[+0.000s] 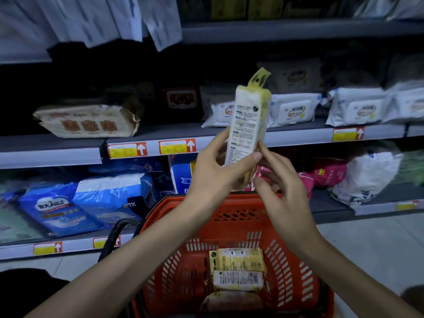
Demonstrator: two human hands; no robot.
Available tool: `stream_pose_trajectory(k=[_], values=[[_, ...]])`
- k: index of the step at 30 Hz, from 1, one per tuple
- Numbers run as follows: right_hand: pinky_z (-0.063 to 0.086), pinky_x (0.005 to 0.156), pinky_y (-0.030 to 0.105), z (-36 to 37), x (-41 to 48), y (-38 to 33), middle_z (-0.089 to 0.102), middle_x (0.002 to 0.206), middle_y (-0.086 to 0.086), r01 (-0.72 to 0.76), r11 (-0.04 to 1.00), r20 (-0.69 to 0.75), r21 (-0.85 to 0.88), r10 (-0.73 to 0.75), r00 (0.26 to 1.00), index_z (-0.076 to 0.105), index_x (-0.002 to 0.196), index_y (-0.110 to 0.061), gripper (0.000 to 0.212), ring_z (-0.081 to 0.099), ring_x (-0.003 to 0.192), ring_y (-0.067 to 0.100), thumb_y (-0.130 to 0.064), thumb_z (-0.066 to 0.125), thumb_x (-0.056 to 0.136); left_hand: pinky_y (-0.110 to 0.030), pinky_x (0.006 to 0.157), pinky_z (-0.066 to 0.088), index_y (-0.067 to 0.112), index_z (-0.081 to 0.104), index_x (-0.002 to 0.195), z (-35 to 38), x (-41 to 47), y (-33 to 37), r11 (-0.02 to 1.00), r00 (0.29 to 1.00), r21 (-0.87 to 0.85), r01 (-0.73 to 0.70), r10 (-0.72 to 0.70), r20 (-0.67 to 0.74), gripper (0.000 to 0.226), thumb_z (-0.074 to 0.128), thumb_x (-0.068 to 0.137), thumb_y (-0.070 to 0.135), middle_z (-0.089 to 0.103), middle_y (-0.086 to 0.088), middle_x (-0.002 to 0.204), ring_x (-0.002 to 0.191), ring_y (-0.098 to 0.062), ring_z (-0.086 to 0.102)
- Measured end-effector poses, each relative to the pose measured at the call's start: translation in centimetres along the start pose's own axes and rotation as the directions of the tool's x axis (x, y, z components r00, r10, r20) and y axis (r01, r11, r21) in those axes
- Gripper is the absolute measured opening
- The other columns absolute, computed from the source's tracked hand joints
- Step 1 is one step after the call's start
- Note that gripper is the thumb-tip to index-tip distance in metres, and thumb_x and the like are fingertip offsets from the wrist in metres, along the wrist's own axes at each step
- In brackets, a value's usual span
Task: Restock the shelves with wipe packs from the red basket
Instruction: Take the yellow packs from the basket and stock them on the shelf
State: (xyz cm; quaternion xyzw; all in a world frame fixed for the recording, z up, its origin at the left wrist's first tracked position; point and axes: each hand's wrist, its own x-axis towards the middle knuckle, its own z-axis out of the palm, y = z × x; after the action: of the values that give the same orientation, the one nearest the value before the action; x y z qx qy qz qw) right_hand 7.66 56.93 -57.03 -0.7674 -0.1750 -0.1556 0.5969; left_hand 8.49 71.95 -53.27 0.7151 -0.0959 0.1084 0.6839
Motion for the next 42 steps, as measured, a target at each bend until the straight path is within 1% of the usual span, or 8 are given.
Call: stream_pose_trajectory(k=[4, 10, 15, 21, 24, 32, 40, 42], values=[[0.046, 0.112, 0.040, -1.6, 1.2, -1.9, 0.051, 0.137, -0.012, 0.059, 0.998, -0.061, -0.025, -0.061, 0.996, 0.054, 0.146, -0.036, 0.056, 0.052, 0.133, 0.010, -0.007, 0.063, 0.099, -0.031, 0.085, 0.062, 0.027, 0.067, 0.132, -0.3, 1.1, 2.4, 0.999, 0.999, -0.014, -0.045, 0.045, -0.008, 0.041, 0.076, 0.094, 0.015, 0.077, 0.010, 0.117, 0.107, -0.008, 0.072], [0.049, 0.108, 0.042, -3.8, 4.5, -5.6, 0.064, 0.127, -0.017, 0.042, 0.987, -0.078, 0.157, -0.030, 0.996, 0.044, 0.136, -0.042, 0.061, 0.062, 0.122, 0.006, -0.008, 0.072, 0.094, -0.067, 0.085, 0.056, 0.026, 0.071, 0.126, 0.5, 3.7, 6.4, 0.997, 0.999, -0.067, -0.044, 0.044, -0.010, 0.033, 0.070, 0.096, 0.013, 0.079, -0.001, 0.110, 0.095, -0.027, 0.071], [0.052, 0.103, 0.039, -6.1, 8.2, -8.4, 0.069, 0.128, -0.009, 0.073, 0.985, -0.065, 0.156, -0.063, 0.996, 0.040, 0.142, -0.043, 0.074, 0.066, 0.118, 0.008, -0.012, 0.078, 0.087, -0.076, 0.084, 0.052, 0.025, 0.066, 0.123, 1.5, 6.7, 10.1, 0.996, 0.998, -0.072, -0.060, 0.060, -0.013, 0.027, 0.066, 0.098, 0.014, 0.079, 0.004, 0.105, 0.105, -0.045, 0.069], [0.060, 0.084, 0.022, -8.1, 14.0, -11.4, 0.069, 0.118, -0.015, 0.140, 0.987, -0.130, 0.084, -0.129, 0.983, 0.042, 0.143, -0.044, 0.075, 0.068, 0.105, -0.002, -0.014, 0.081, 0.086, -0.069, 0.090, 0.054, 0.018, 0.058, 0.121, 2.6, 11.5, 14.2, 0.996, 0.997, -0.073, -0.054, 0.050, -0.055, 0.027, 0.068, 0.098, 0.026, 0.079, 0.010, 0.088, 0.099, -0.032, 0.075], [0.061, 0.076, 0.021, -8.6, 17.6, -12.4, 0.071, 0.113, -0.013, 0.166, 0.984, -0.199, 0.061, -0.151, 0.968, 0.045, 0.143, -0.043, 0.073, 0.070, 0.099, -0.002, -0.014, 0.081, 0.086, -0.060, 0.094, 0.056, 0.017, 0.064, 0.130, 2.6, 14.6, 16.1, 0.992, 0.989, 0.042, -0.120, 0.123, -0.077, 0.030, 0.064, 0.102, 0.027, 0.078, 0.001, 0.106, 0.100, -0.024, 0.075], [0.060, 0.080, 0.024, -8.3, 27.4, -12.1, 0.069, 0.104, -0.025, 0.190, 0.982, -0.279, 0.003, -0.181, 0.943, 0.053, 0.143, -0.038, 0.073, 0.068, 0.097, -0.007, -0.010, 0.083, 0.084, -0.048, 0.088, 0.063, 0.026, 0.073, 0.126, 2.3, 23.4, 17.5, 0.969, 0.964, 0.166, -0.183, 0.210, -0.165, 0.025, 0.062, 0.104, 0.025, 0.078, 0.007, 0.106, 0.100, -0.017, 0.075], [0.057, 0.097, 0.038, -7.7, 35.3, -9.1, 0.067, 0.114, -0.006, 0.050, 0.996, -0.358, -0.068, -0.071, 0.931, 0.048, 0.151, -0.027, 0.075, 0.066, 0.107, 0.012, -0.009, 0.082, 0.085, -0.044, 0.087, 0.064, 0.023, 0.071, 0.096, 3.6, 30.6, 16.0, 0.998, 0.920, 0.064, -0.026, 0.049, -0.388, 0.012, 0.081, 0.090, 0.022, 0.073, -0.001, 0.100, 0.097, -0.024, 0.072], [0.053, 0.103, 0.044, -7.5, 36.1, -7.7, 0.065, 0.127, 0.004, -0.013, 0.989, -0.367, -0.150, -0.043, 0.929, 0.048, 0.151, -0.025, 0.075, 0.061, 0.120, 0.024, -0.017, 0.083, 0.085, -0.041, 0.089, 0.063, 0.017, 0.072, 0.110, 4.0, 30.9, 15.0, 0.996, 0.924, 0.083, 0.026, 0.007, -0.383, 0.019, 0.079, 0.092, 0.016, 0.071, -0.003, 0.104, 0.099, -0.024, 0.071]])
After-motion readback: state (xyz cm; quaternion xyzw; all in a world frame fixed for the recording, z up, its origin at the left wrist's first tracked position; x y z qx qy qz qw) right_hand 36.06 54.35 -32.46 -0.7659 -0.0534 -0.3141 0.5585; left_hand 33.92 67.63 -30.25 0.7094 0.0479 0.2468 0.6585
